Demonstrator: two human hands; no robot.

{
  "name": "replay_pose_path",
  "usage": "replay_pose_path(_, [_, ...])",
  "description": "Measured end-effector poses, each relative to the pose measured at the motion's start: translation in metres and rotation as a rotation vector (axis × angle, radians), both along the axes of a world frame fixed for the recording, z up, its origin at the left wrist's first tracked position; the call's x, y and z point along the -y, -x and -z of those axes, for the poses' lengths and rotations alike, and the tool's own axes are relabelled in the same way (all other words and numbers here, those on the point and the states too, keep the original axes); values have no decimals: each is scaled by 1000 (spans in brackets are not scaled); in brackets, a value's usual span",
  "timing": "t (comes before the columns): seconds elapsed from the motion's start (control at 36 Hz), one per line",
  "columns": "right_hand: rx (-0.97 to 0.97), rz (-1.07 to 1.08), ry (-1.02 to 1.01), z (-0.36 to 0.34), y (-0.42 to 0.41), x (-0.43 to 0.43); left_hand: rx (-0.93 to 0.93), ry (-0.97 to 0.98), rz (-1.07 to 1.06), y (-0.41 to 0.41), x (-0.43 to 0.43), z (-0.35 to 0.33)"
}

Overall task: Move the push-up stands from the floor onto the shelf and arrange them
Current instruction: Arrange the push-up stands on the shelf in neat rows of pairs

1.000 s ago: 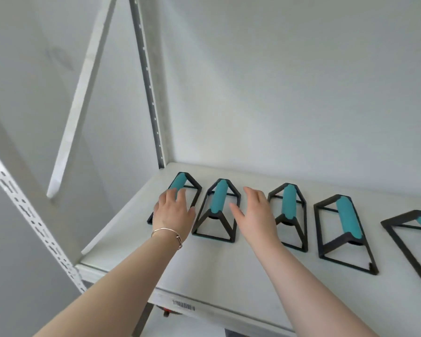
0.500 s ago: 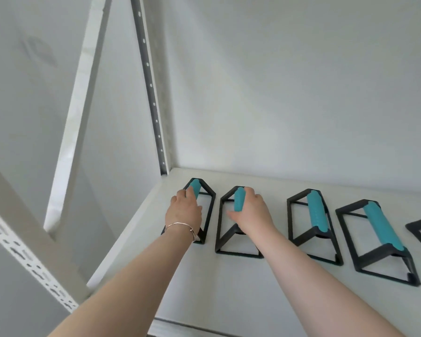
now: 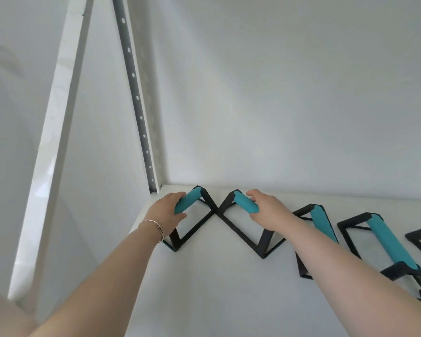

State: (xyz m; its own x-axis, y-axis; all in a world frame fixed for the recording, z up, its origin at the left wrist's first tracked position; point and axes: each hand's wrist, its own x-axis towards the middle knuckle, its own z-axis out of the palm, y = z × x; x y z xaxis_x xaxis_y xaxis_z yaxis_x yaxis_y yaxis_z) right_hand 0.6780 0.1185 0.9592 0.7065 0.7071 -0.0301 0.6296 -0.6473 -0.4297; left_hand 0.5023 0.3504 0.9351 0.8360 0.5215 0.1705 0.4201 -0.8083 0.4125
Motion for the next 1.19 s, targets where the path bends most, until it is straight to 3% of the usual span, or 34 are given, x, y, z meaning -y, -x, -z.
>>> replay_pose_path(0.31, [-9,-120,61,-6,-36,-3,-148,-128,2,-29,-19,-5])
replay_pose_path(0.53, [115,28,135,-3,-45,-32,-140,-190,-149,-48,-7,3])
replay_pose_path(0.92, [96,-181,191,-15,-83,-32,-79,-3,46,-64,-31,-11])
replay_pose_path(1.19, [61,-201,171,-14,-111,-36,-95,4,149,-96,-47,-9])
